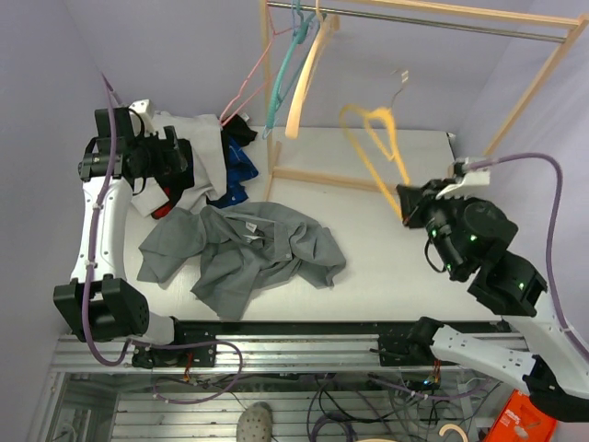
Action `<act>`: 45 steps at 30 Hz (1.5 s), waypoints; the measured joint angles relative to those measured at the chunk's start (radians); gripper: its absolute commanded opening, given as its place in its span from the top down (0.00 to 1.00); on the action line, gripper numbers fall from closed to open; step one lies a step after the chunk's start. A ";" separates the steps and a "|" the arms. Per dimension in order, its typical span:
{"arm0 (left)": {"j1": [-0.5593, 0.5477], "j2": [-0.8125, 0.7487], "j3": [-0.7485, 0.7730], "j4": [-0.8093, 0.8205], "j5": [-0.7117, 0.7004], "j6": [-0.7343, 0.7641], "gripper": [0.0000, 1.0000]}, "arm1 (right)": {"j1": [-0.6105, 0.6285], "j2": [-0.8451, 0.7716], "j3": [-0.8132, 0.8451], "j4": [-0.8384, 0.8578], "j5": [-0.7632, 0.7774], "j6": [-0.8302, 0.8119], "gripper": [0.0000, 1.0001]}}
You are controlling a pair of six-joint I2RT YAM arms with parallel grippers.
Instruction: Place the shirt on the hanger
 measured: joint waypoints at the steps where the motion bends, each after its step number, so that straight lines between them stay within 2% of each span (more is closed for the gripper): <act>1: 0.000 -0.001 0.001 -0.011 -0.010 -0.014 0.04 | 0.000 -0.024 -0.020 -0.050 -0.054 0.029 1.00; 5: 0.000 -0.025 -0.018 -0.051 -0.063 -0.050 0.04 | 0.001 -0.037 -0.053 -0.210 -0.322 0.094 1.00; 9: 0.002 -0.087 -0.130 -0.067 -0.068 -0.100 0.04 | 0.001 -0.018 -0.053 -0.307 -0.595 0.104 1.00; 12: -0.007 -0.127 -0.226 -0.089 -0.031 -0.155 0.04 | 0.002 -0.017 -0.040 -0.382 -0.691 0.098 1.00; 15: -0.034 -0.172 -0.313 -0.105 -0.013 -0.201 0.04 | 0.002 -0.030 0.005 -0.446 -0.689 0.089 1.00; 19: -0.134 -0.245 -0.388 -0.115 -0.014 -0.242 0.04 | 0.002 -0.089 0.065 -0.471 -0.634 0.071 1.00; 26: -0.237 -0.311 -0.414 -0.121 0.108 -0.354 0.04 | 0.001 -0.118 0.164 -0.462 -0.538 0.034 1.00; 31: -0.372 -0.401 -0.441 -0.118 0.084 -0.397 0.04 | 0.000 -0.108 0.169 -0.480 -0.573 0.018 1.00; 35: -0.387 -0.420 -0.531 -0.121 0.073 -0.445 0.04 | -0.001 -0.080 0.183 -0.510 -0.603 0.018 1.00; 37: -0.391 -0.382 -0.560 -0.137 0.064 -0.455 0.04 | -0.001 -0.083 0.186 -0.520 -0.610 0.019 1.00; 45: -0.394 -0.309 -0.541 -0.236 0.028 -0.475 0.04 | -0.001 -0.126 0.265 -0.520 -0.598 0.025 1.00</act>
